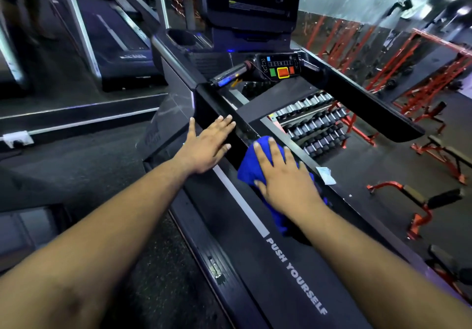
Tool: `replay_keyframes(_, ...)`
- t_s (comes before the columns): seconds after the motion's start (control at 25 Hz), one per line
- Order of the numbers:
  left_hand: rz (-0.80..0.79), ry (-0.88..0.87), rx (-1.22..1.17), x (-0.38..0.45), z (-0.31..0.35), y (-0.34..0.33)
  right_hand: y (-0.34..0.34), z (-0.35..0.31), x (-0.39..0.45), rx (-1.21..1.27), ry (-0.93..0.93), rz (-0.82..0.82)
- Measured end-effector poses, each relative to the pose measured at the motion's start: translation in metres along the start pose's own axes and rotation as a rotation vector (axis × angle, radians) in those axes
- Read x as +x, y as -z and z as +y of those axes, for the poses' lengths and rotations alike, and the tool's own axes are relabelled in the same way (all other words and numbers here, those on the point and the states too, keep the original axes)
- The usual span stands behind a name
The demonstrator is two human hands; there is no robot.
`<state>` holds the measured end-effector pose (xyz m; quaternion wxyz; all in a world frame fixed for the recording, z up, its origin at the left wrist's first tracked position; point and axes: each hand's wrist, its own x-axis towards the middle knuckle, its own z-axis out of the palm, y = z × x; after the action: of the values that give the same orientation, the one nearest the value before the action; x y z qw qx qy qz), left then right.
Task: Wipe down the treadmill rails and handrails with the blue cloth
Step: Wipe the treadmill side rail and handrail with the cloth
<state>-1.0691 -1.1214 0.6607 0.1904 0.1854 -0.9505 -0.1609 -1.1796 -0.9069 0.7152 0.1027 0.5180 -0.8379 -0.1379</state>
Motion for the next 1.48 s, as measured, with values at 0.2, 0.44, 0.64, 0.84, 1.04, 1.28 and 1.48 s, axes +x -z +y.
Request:
replay_keyframes(0.2, 0.019, 0.067, 0.046, 0.030, -0.009, 0.018, 0.021, -0.036, 0.081, 0.134, 0.045, -0.065)
replay_keyframes(0.44, -0.094, -0.034, 0.156, 0.035, -0.027, 0.026, 0.020, 0.001, 0.083, 0.293, 0.067, -0.169)
replay_keyframes(0.64, -0.080, -0.243, 0.215, 0.083, -0.051, 0.044, 0.043, -0.009, 0.125, 0.259, 0.105, -0.275)
replay_keyframes(0.84, -0.169, -0.643, 0.217, 0.120, -0.074, 0.034, 0.043, 0.010, 0.112, 0.365, 0.099, -0.306)
replay_keyframes(1.04, -0.189, -0.790, 0.208, 0.135, -0.081, 0.033, 0.041, -0.008, 0.105, 0.352, -0.097, -0.236)
replay_keyframes(1.28, -0.199, -0.951, 0.239, 0.151, -0.082, 0.037, 0.038, -0.057, 0.089, 0.205, -0.535, -0.071)
replay_keyframes(1.48, -0.244, -1.021, 0.244, 0.158, -0.083, 0.036, 0.026, -0.081, 0.088, 0.148, -0.631, 0.011)
